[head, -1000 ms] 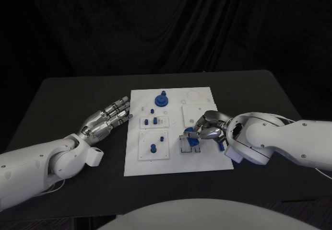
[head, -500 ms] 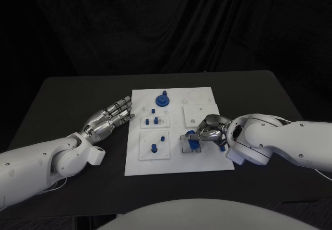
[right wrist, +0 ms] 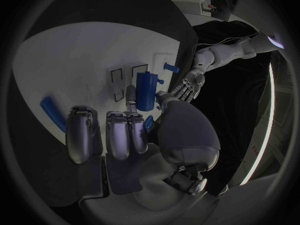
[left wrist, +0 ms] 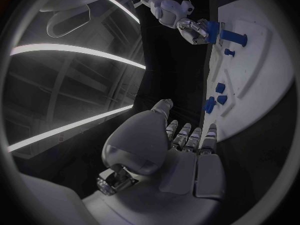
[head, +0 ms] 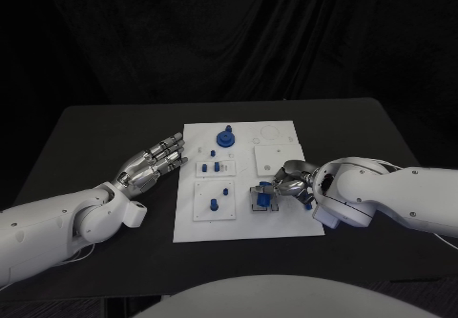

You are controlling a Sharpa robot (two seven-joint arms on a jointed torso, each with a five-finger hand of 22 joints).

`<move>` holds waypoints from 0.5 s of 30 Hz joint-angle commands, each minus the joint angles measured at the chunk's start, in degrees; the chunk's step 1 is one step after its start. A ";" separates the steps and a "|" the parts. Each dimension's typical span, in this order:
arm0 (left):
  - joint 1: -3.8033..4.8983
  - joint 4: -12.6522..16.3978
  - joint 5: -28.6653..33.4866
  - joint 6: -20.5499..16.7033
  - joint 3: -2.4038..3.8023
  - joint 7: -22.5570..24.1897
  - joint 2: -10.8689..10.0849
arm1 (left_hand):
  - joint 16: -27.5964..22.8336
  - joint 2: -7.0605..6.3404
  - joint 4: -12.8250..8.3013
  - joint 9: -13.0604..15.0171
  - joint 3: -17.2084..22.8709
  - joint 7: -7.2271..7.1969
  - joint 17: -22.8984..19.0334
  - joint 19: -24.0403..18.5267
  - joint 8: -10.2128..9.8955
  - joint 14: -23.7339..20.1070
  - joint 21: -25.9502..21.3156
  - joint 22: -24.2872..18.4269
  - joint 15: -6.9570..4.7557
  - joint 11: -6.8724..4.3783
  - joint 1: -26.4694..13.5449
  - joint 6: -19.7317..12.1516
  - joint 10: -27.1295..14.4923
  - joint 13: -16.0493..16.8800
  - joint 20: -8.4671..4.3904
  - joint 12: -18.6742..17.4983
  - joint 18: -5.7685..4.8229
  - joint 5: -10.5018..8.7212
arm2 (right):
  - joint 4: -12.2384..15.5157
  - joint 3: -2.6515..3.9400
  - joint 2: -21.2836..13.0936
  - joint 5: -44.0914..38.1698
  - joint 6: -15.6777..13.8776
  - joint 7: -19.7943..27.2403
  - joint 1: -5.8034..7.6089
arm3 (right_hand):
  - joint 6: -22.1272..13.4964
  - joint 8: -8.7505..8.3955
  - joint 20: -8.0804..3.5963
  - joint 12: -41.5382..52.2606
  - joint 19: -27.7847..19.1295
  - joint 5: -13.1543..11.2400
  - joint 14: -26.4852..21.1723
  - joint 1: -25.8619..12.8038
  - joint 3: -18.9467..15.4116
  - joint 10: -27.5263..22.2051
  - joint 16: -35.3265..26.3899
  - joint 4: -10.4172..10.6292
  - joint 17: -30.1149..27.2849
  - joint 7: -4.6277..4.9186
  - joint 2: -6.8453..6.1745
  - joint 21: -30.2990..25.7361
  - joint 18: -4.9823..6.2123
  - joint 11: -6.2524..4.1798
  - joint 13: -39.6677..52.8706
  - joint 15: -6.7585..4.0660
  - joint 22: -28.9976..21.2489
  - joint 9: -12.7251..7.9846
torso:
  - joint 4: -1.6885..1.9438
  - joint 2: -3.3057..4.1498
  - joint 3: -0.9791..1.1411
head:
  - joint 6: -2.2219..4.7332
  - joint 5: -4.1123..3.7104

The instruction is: Assemble the parts on the task board

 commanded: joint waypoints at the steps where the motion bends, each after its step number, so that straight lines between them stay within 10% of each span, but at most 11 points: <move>1: -0.05 0.06 0.32 0.84 0.05 5.62 0.14 | -0.06 -0.16 -0.15 0.03 0.27 0.36 0.00 0.14 0.28 0.17 0.23 0.02 0.38 0.44 -0.56 0.06 -0.05 0.04 0.33 0.35 0.25 0.19 | -0.23 0.01 0.12 0.13 2.46 -1.46 -0.20 | -0.75 -0.42 0.41 0.15 2.46 -0.76 5.50 -0.82 -1.06 5.98 -0.31 0.00 12.15 0.13 0.14 -0.45 1.04 0.38 15.06 0.48 12.46 -0.22 | 0.00 -0.03 0.01 | -0.01 0.11; 15: -0.08 -0.37 0.32 1.17 0.05 5.31 0.50 | -0.05 -0.20 -0.23 0.02 0.35 0.39 0.01 0.18 0.28 0.20 0.26 0.06 0.53 0.40 -0.63 0.03 -0.09 0.03 0.45 0.32 0.25 0.17 | -0.74 0.01 0.34 0.13 4.20 -1.53 -0.29 | -1.24 -0.60 0.60 0.15 2.19 -4.92 5.44 0.71 -3.98 5.98 -0.42 -0.63 11.90 0.32 -0.01 -1.06 1.19 0.55 15.06 0.65 12.27 -0.71 | -0.01 -0.02 0.02 | -0.01 1.08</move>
